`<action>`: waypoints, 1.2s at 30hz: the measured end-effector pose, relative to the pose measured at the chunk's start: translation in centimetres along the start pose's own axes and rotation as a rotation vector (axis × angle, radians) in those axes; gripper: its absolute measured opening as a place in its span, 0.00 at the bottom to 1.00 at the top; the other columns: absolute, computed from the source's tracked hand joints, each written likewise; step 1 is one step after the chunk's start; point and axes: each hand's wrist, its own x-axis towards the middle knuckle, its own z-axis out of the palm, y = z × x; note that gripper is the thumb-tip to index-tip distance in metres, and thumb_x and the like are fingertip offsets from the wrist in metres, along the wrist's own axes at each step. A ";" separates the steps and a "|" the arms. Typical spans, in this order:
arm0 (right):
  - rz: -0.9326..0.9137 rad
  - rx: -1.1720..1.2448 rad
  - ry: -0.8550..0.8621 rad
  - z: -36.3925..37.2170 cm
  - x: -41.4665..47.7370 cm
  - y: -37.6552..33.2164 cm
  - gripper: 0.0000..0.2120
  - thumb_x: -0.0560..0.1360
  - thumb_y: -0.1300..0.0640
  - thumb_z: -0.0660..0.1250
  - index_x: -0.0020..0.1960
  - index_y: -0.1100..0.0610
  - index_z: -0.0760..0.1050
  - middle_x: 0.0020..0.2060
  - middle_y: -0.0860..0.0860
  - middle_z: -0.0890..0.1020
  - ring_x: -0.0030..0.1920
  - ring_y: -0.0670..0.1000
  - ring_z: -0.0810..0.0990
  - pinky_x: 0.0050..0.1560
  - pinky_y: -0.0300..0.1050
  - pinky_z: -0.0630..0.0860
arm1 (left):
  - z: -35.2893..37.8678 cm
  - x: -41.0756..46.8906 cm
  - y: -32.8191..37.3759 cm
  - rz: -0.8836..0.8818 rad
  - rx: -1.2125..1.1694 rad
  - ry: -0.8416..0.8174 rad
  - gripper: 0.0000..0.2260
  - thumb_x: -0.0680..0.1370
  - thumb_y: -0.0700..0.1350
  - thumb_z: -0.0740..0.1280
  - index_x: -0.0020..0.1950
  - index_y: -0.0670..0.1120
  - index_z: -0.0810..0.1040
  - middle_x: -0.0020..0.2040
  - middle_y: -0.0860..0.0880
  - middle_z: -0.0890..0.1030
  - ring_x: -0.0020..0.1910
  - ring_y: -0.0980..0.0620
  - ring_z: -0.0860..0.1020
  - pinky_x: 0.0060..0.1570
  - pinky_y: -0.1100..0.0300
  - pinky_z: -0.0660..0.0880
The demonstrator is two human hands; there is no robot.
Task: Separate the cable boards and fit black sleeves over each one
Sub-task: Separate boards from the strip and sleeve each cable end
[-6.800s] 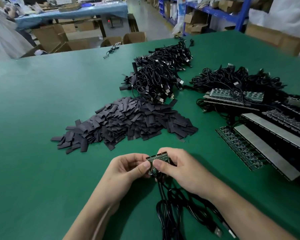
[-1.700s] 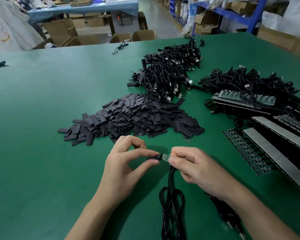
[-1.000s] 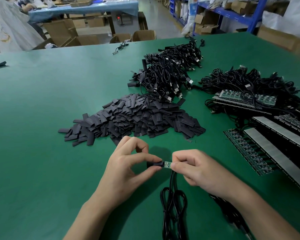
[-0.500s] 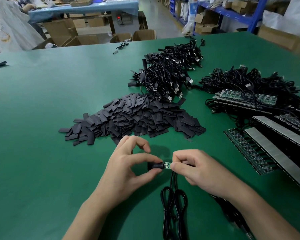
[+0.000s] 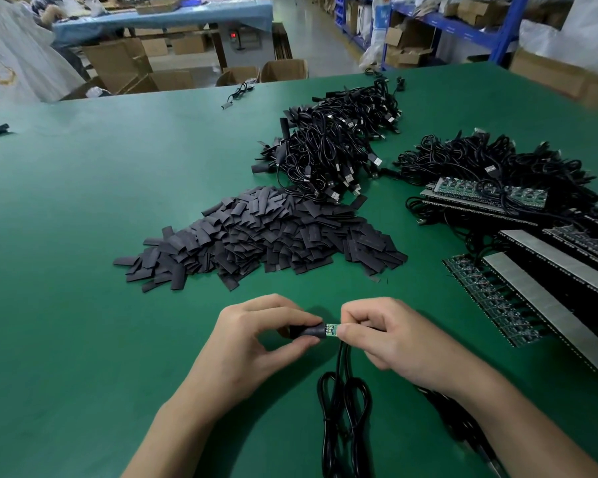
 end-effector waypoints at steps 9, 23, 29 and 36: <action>-0.013 -0.013 -0.028 0.0 0.1 0.0 0.18 0.82 0.48 0.65 0.38 0.56 0.67 0.25 0.43 0.65 0.28 0.43 0.62 0.32 0.39 0.59 | 0.1 0.0 -0.1 -0.025 -0.009 -0.017 0.06 0.76 0.45 0.76 0.53 0.50 0.87 0.48 0.58 0.85 0.46 0.56 0.84 0.49 0.61 0.80; -0.001 0.104 0.014 -0.7 0.2 0.1 0.08 0.76 0.44 0.66 0.46 0.46 0.80 0.30 0.50 0.79 0.31 0.46 0.78 0.35 0.44 0.76 | 0.1 0.1 0.2 -0.012 0.032 0.062 0.07 0.75 0.44 0.77 0.52 0.49 0.88 0.48 0.57 0.84 0.46 0.56 0.84 0.49 0.64 0.78; 0.022 0.085 0.025 -0.4 0.3 0.3 0.11 0.75 0.41 0.64 0.45 0.46 0.81 0.30 0.50 0.81 0.33 0.47 0.79 0.36 0.45 0.77 | 0.3 0.0 0.3 -0.001 0.042 0.065 0.07 0.75 0.45 0.77 0.52 0.48 0.88 0.48 0.57 0.85 0.47 0.57 0.84 0.50 0.64 0.79; 0.000 0.059 0.117 0.1 0.3 0.3 0.04 0.78 0.48 0.69 0.46 0.47 0.80 0.29 0.44 0.77 0.31 0.43 0.77 0.35 0.37 0.73 | 0.9 -0.1 0.4 0.016 0.047 0.098 0.07 0.75 0.44 0.77 0.52 0.48 0.87 0.47 0.57 0.84 0.46 0.58 0.83 0.49 0.65 0.78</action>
